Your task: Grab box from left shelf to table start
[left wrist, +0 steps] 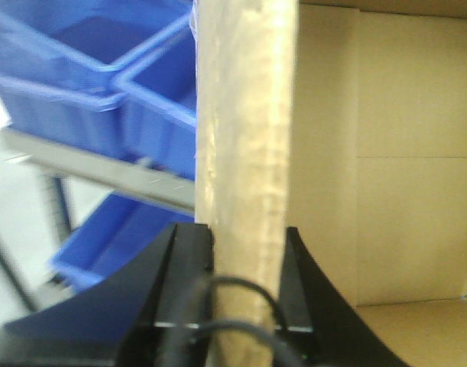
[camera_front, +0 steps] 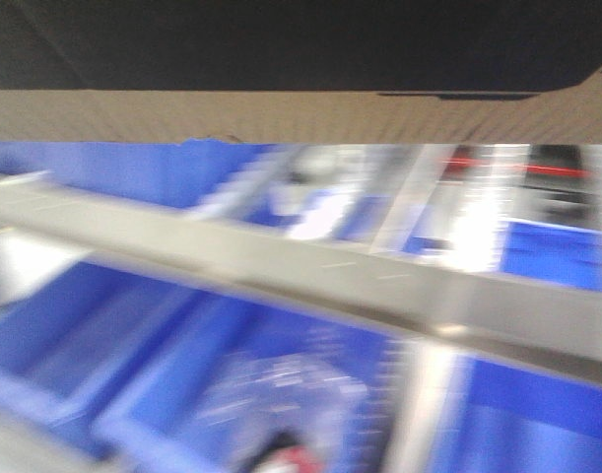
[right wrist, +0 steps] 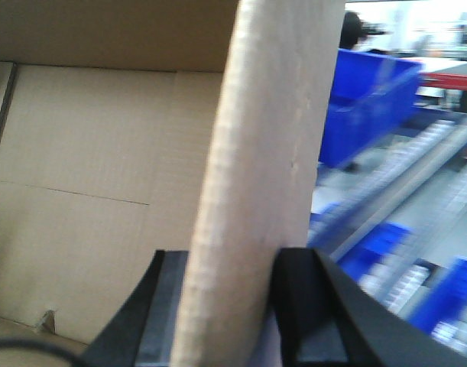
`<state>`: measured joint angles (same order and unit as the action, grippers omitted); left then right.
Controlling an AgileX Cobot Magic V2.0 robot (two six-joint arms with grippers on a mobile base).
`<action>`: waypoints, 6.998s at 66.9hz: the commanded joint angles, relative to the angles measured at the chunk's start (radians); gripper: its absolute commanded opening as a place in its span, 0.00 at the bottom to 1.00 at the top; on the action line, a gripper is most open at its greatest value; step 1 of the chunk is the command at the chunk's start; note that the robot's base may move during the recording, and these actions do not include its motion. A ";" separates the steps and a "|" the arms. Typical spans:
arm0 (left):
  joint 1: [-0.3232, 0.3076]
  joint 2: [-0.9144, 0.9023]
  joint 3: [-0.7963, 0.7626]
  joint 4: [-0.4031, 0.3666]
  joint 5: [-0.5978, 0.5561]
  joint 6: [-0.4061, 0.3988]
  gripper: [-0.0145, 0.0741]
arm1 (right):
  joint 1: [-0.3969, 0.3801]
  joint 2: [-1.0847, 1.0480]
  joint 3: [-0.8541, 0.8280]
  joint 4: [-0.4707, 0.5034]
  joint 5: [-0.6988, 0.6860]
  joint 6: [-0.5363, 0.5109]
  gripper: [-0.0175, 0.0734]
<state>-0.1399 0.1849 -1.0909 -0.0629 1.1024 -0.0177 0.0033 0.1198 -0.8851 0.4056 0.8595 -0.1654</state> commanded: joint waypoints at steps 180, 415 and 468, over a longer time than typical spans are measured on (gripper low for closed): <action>-0.004 0.011 -0.037 -0.005 -0.211 -0.015 0.06 | -0.005 0.025 -0.028 -0.040 -0.147 -0.009 0.26; -0.155 0.011 0.601 -0.007 -0.277 -0.015 0.06 | -0.005 0.028 -0.028 -0.040 -0.143 -0.009 0.26; -0.155 0.011 0.601 -0.011 -0.277 -0.015 0.06 | -0.005 0.028 -0.028 -0.040 -0.139 -0.009 0.26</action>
<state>-0.2904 0.1793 -0.4775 -0.1395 0.8391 -0.0719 -0.0004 0.1332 -0.8851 0.3962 0.8440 -0.1773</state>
